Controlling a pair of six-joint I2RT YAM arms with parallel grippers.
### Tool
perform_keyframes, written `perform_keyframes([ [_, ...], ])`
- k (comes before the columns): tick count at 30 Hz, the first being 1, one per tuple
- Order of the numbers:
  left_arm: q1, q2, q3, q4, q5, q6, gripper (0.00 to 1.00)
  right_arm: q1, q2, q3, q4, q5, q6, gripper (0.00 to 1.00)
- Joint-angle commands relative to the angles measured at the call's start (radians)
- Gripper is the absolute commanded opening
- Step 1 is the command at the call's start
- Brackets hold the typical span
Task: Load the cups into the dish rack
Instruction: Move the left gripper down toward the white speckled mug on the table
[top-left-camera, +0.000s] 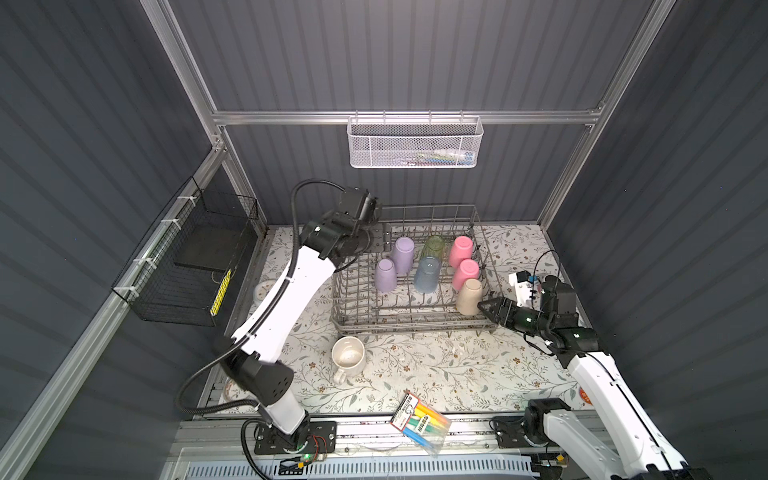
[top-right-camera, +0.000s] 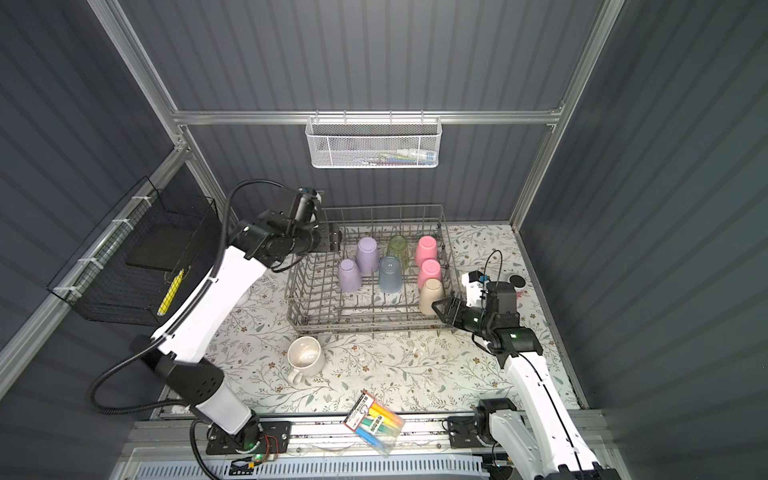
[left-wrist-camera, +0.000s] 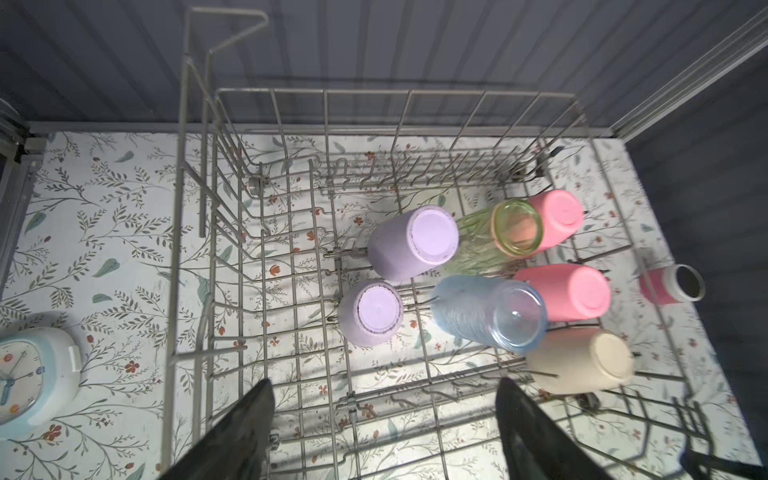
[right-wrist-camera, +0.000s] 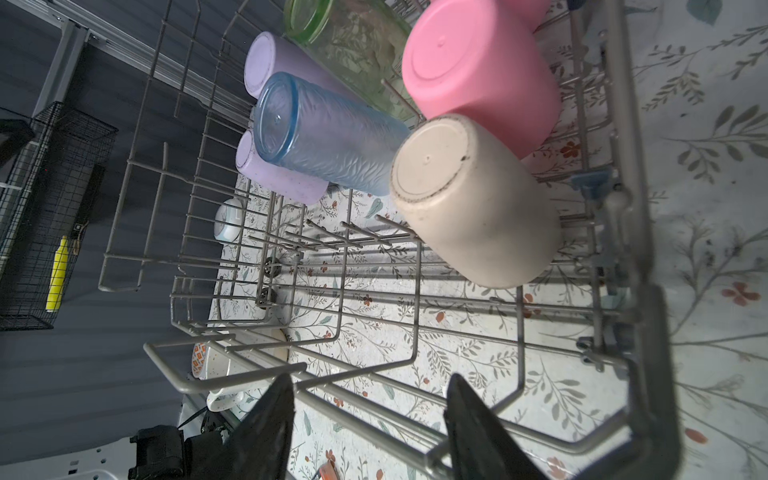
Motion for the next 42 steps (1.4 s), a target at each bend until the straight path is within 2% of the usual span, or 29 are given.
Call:
perform_keyframes([
  [1,0.004,-0.124,-0.129,0.01,0.094,0.021,0.83,-0.001,-0.017,-0.004,0.016,-0.033,0.0,0.59],
  [5,-0.008,-0.281,-0.254,-0.046,0.137,0.026,0.8,-0.001,-0.021,0.02,0.042,-0.04,0.009,0.59],
  [10,-0.055,-0.43,-0.358,-0.204,0.094,0.036,0.78,0.001,0.012,0.05,0.101,-0.086,0.06,0.6],
  [14,-0.088,-0.542,-0.456,-0.229,0.127,0.025,0.78,0.018,0.055,0.103,0.09,-0.093,0.069,0.6],
  [18,-0.127,-0.613,-0.563,-0.23,0.172,0.024,0.77,0.056,0.067,0.152,0.058,-0.043,0.051,0.6],
  [22,-0.181,-0.624,-0.653,-0.232,0.161,0.008,0.77,0.075,0.074,0.171,0.05,-0.02,0.062,0.6],
  [27,-0.192,-0.617,-0.767,-0.216,0.144,-0.017,0.75,0.085,0.068,0.177,0.031,-0.003,0.069,0.6],
  [32,-0.208,-0.612,-0.856,-0.13,0.153,-0.051,0.75,0.085,0.065,0.177,0.003,0.003,0.061,0.6],
  [39,-0.237,-0.546,-0.947,0.024,0.161,-0.098,0.73,0.085,0.047,0.155,-0.005,-0.001,0.059,0.61],
  [42,-0.265,-0.488,-0.959,0.015,0.122,-0.107,0.7,0.085,0.034,0.14,-0.011,0.002,0.057,0.61],
])
